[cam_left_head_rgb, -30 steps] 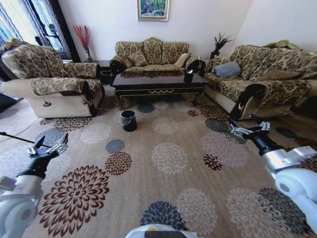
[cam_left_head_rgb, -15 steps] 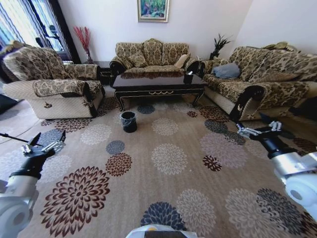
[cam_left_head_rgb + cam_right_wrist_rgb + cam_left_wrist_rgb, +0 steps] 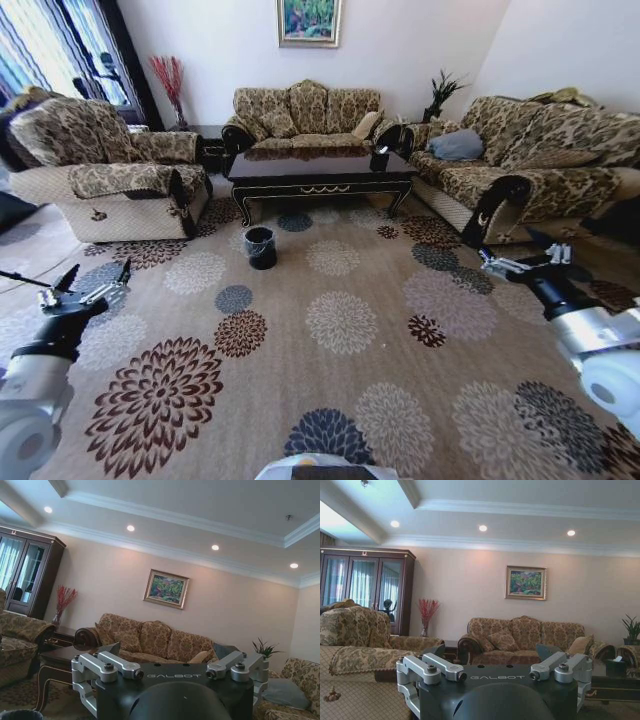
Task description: Move to the front of the table and pick up the trash from the floor, then place it into the trash bin.
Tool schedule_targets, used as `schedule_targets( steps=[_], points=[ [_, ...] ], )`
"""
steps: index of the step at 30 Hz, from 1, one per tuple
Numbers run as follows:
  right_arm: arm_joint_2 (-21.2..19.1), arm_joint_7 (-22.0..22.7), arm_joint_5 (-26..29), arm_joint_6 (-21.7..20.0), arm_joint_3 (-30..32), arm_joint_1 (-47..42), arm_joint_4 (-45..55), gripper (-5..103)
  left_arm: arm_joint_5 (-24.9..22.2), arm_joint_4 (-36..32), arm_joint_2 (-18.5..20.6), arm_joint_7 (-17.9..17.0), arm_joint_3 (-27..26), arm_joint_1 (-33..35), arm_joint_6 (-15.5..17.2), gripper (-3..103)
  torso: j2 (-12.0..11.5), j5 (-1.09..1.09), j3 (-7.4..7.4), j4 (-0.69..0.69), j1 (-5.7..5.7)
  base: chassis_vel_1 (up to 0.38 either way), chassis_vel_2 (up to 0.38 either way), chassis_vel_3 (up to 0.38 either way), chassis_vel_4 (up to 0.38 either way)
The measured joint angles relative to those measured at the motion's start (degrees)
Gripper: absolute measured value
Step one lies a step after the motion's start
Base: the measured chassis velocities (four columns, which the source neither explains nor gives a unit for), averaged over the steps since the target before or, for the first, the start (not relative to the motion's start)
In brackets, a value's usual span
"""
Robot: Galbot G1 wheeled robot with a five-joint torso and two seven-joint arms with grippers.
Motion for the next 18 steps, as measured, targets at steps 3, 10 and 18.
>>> schedule_targets(
  steps=[3,10,18],
  points=[
    [-1.1,0.0,1.5,-0.3,-1.4,1.0,-0.6,100,-0.1,1.0,0.0,-0.7,0.5,-0.5,0.1,100,1.0,0.0,0.6,0.0,0.41,0.0,0.0,0.0,0.0],
    [-3.2,0.0,2.0,-0.8,-3.4,3.3,-1.6,100,-0.5,1.6,0.6,-0.7,0.8,-1.7,0.7,100,2.6,0.0,1.53,0.0,1.1,0.0,0.0,0.0,0.0],
    [-5.4,0.0,2.2,-1.0,-7.4,7.1,-3.3,100,-1.4,2.7,1.8,-0.6,0.3,-2.7,1.1,100,4.8,0.0,2.81,0.0,2.01,0.0,0.0,0.0,0.0]
  ],
)
